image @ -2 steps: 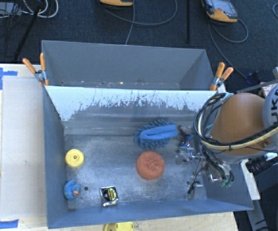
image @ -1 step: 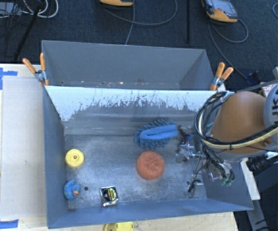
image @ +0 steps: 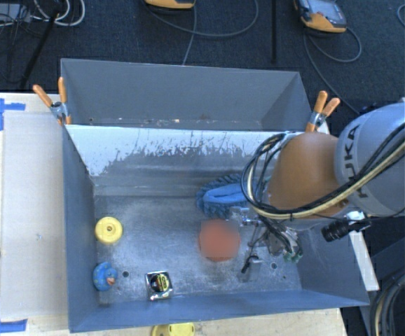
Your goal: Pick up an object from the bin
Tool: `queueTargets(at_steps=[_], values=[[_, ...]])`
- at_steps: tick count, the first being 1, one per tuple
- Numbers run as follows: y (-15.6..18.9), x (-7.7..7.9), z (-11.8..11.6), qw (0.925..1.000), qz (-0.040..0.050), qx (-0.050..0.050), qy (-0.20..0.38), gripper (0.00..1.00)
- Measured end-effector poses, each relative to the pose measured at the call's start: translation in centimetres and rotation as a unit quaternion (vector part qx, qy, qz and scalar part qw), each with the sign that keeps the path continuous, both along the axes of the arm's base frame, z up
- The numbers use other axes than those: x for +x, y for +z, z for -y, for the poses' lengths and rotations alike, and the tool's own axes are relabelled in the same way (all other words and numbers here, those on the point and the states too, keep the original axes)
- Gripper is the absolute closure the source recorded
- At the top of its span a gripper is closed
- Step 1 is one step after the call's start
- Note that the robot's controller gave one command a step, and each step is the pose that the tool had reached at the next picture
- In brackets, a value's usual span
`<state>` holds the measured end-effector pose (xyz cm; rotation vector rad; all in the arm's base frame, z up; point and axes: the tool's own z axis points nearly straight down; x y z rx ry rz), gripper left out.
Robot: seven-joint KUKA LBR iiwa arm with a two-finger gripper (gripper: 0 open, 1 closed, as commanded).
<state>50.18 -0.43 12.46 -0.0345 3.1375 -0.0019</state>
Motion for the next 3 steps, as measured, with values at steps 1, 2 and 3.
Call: queueTargets(at_steps=[1, 2, 3], values=[[-2.3, 2.0, -0.5, 0.9996, -0.0016, 0.001, -0.028, 1.00], [-2.3, 2.0, -0.5, 0.9996, -0.0016, 0.001, -0.027, 1.00], [0.0, 1.2, 0.5, 0.9996, -0.0028, 0.001, -0.029, 1.00]])
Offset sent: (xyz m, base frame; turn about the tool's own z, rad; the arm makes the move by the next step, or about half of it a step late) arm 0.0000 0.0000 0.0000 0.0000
